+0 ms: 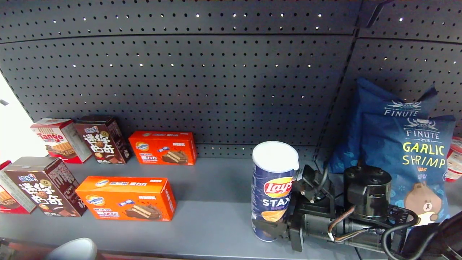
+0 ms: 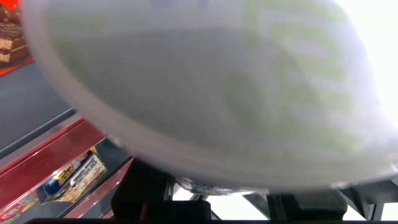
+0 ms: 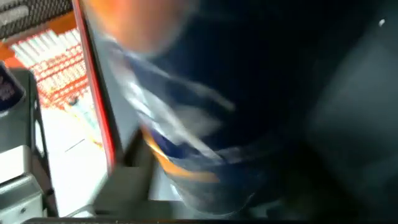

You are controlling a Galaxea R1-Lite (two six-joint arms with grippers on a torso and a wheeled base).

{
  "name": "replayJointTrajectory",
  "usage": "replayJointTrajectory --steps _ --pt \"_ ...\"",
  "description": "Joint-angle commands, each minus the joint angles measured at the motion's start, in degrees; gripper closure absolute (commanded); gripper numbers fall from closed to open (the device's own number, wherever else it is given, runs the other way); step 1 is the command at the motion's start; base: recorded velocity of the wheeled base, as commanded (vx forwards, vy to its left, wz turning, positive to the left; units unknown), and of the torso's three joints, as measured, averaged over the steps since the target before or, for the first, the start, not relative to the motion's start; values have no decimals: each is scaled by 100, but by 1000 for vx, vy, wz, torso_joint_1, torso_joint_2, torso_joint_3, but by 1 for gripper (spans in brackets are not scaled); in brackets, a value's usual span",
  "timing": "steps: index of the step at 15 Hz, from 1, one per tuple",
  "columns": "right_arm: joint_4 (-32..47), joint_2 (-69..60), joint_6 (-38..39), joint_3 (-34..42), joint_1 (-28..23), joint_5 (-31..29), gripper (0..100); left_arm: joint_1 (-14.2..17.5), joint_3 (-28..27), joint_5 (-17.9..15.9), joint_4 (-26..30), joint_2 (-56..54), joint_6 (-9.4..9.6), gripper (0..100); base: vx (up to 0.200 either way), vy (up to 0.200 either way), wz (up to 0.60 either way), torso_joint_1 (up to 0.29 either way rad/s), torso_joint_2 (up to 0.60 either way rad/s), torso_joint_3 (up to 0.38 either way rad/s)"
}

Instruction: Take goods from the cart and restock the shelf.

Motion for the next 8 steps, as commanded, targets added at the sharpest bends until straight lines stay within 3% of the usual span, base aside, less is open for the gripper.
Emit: replayJointTrajectory --steps 1,8 --pt "-15 -12 -6 10 3 -4 0 -1 3 2 -2 -6 -1 100 0 0 0 0 0 0" --pt "-15 -398 2 326 -15 -21 0 -19 -6 -7 -2 3 -1 100 0 0 0 0 0 0"
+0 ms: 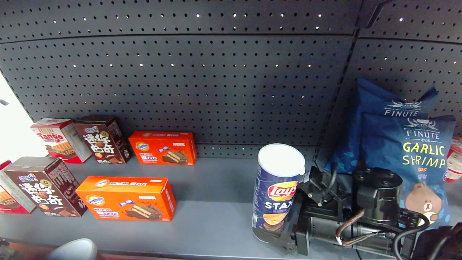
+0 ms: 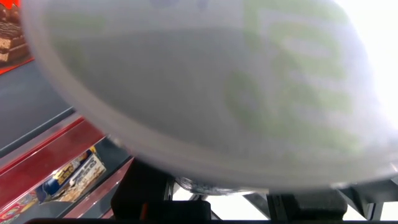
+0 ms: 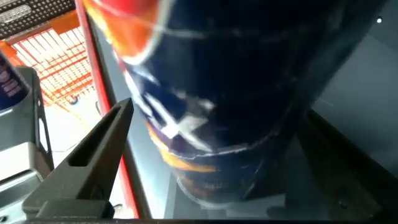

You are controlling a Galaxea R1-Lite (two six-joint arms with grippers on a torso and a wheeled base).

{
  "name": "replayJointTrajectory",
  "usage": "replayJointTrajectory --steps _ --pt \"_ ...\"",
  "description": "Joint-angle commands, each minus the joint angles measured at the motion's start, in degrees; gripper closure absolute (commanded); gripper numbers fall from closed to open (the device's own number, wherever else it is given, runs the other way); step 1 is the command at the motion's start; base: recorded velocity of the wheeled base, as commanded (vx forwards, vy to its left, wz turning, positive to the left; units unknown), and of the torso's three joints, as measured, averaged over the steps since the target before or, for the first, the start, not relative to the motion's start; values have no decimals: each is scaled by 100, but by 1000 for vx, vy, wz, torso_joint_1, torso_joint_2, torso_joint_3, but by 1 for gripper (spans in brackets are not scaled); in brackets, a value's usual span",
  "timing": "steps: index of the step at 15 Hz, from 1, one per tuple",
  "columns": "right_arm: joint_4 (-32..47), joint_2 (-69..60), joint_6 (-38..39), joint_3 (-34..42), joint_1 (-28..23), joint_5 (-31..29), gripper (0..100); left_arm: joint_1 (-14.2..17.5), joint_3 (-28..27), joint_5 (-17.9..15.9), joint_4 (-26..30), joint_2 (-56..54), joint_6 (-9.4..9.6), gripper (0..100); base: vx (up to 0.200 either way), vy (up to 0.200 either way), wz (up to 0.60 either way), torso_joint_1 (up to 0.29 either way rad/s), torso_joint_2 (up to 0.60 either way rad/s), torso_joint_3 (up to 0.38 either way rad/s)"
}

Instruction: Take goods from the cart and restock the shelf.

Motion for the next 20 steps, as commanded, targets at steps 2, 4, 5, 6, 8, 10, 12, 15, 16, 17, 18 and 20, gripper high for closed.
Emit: replayJointTrajectory --steps 2,4,5,6,8,10,12,15,16,17,18,20 --pt "-4 -472 1 327 -44 -2 0 -4 3 -1 2 7 -1 100 0 0 0 0 0 0" --pt "5 -815 -8 617 -53 7 0 -4 12 -1 11 -2 -1 100 0 0 0 0 0 0" --pt "5 -982 -8 758 -61 7 0 -4 12 -1 11 -2 -1 100 0 0 0 0 0 0" --pt "13 -1184 1 890 -79 7 0 -4 3 -1 11 -2 -1 100 0 0 0 0 0 0" --pt "92 -1518 1 1039 -228 -11 0 -4 3 -1 11 -2 -1 100 0 0 0 0 0 0" --pt "180 -1966 -8 1118 -325 -222 0 -4 -76 8 -33 33 25 100 0 0 0 0 0 0" --pt "769 -2572 -8 1039 -325 -406 0 -4 -419 17 -15 139 192 100 0 0 0 0 0 0" --pt "2211 -3451 19 626 -184 -872 0 -4 -1140 17 -33 675 236 100 0 0 0 0 0 0" --pt "2422 -3592 28 547 -149 -925 0 -4 -1263 8 -33 780 254 100 0 0 0 0 0 0" --pt "2712 -3829 28 433 -114 -1013 0 -13 -1491 8 -33 1009 456 100 0 0 0 0 0 0" --pt "2791 -3952 28 397 -105 -1030 0 -13 -1606 8 -33 1158 588 100 0 0 0 0 0 0" --pt "3002 -4269 28 309 18 -1065 0 -22 -1992 -1 -6 1536 737 100 0 0 0 0 0 0"
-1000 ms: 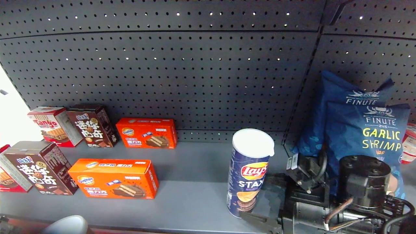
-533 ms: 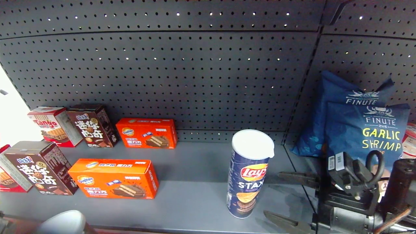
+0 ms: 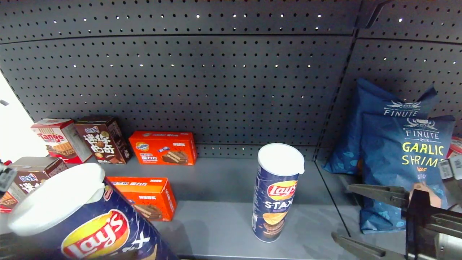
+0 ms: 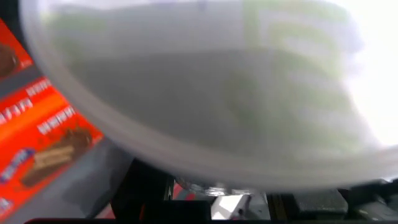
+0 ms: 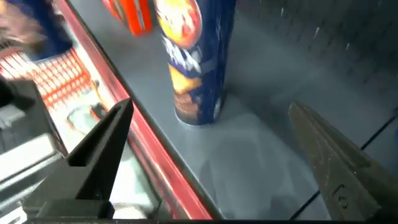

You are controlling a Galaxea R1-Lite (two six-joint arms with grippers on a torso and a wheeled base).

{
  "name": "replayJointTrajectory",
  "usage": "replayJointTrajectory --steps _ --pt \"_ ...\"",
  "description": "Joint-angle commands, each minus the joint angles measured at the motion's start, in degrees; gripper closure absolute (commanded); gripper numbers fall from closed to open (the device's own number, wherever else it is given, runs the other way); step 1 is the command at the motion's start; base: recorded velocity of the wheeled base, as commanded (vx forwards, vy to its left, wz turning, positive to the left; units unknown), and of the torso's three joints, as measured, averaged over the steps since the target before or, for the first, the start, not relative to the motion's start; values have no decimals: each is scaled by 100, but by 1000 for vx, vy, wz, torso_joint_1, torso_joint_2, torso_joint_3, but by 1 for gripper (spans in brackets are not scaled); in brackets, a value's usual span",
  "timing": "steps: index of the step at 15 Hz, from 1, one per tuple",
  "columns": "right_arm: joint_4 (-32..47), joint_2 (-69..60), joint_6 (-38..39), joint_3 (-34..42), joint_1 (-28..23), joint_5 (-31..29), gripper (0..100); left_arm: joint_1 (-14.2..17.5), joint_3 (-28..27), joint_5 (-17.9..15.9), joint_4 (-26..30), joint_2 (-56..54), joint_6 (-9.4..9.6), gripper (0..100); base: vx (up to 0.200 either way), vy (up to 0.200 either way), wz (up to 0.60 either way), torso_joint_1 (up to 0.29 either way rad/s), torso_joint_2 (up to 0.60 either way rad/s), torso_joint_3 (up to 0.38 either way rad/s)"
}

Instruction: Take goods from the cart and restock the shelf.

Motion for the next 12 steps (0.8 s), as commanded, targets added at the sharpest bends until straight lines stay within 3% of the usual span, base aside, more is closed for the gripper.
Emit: replayJointTrajectory --steps 1,3,4,5,6,7,12 --pt "175 -516 -2 -177 139 -86 0 -28 -492 -15 27 633 68 100 0 0 0 0 0 0" --pt "254 -578 -2 -414 288 -323 0 -107 -949 -6 36 1090 103 100 0 0 0 0 0 0" --pt "254 -604 -2 -511 288 -358 0 -116 -1125 3 27 1327 279 100 0 0 0 0 0 0" --pt "254 -604 -2 -511 288 -358 0 -116 -1142 3 27 1354 297 100 0 0 0 0 0 0" --pt "263 -666 -2 -546 270 -385 0 -98 -1476 82 -8 1872 877 100 0 0 0 0 0 0" --pt "263 -683 -2 -511 253 -385 0 -98 -1608 91 -17 2101 973 100 0 0 0 0 0 0" --pt "254 -710 7 -396 226 -376 0 -125 -2346 91 62 2874 982 100 0 0 0 0 0 0"
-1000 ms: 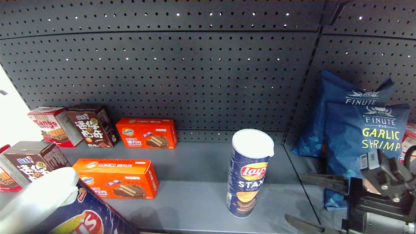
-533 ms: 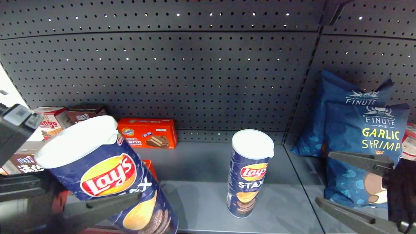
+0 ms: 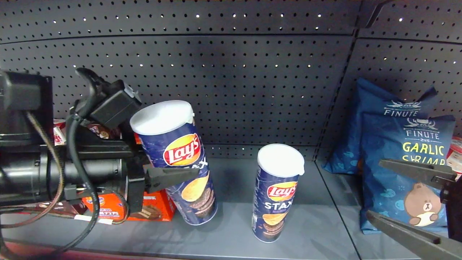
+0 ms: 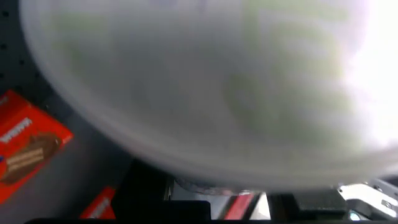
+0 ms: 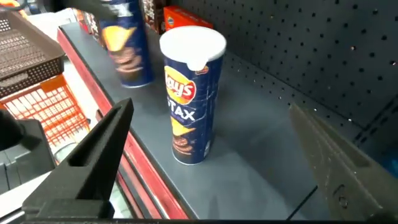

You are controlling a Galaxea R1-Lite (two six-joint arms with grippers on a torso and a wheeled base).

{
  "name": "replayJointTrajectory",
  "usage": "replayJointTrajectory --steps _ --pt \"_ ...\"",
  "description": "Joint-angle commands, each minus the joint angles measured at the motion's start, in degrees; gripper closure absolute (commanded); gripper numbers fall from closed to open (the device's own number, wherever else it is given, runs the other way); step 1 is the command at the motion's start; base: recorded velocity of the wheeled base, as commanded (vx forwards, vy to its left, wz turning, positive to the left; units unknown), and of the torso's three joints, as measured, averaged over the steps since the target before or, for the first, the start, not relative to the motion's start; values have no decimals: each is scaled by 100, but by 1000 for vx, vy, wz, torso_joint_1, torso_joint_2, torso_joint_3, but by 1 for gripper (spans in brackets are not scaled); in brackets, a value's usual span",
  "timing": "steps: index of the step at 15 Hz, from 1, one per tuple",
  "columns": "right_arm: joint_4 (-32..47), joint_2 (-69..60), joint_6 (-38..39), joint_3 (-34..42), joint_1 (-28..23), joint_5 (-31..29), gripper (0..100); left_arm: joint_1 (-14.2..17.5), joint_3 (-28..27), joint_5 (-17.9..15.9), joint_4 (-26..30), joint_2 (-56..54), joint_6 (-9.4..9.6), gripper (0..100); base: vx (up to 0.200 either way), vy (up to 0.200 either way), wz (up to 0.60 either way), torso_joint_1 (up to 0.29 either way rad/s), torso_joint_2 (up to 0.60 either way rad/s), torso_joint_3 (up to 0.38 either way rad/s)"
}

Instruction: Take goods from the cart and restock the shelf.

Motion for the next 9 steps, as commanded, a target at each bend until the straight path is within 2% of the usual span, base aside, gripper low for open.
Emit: replayJointTrajectory --steps 1,4,5,6,7,9 --pt "-16 6 -1 59 -12 8 0 -10 -242 -9 -4 483 19 100 0 0 0 0 0 0" --pt "-7 -73 7 121 -3 17 0 7 -787 -211 13 1002 151 100 0 0 0 0 0 0" --pt "-16 -100 7 156 -12 26 0 34 -1042 -448 22 1248 327 100 0 0 0 0 0 0" --pt "-7 -108 34 182 -12 17 0 42 -1235 -563 31 1503 512 100 0 0 0 0 0 0" --pt "-16 -108 130 209 -12 17 0 42 -1376 -615 31 1670 617 100 0 0 0 0 0 0" --pt "-24 -179 209 217 -12 17 0 -1 -1710 -695 154 1986 661 100 0 0 0 0 0 0"
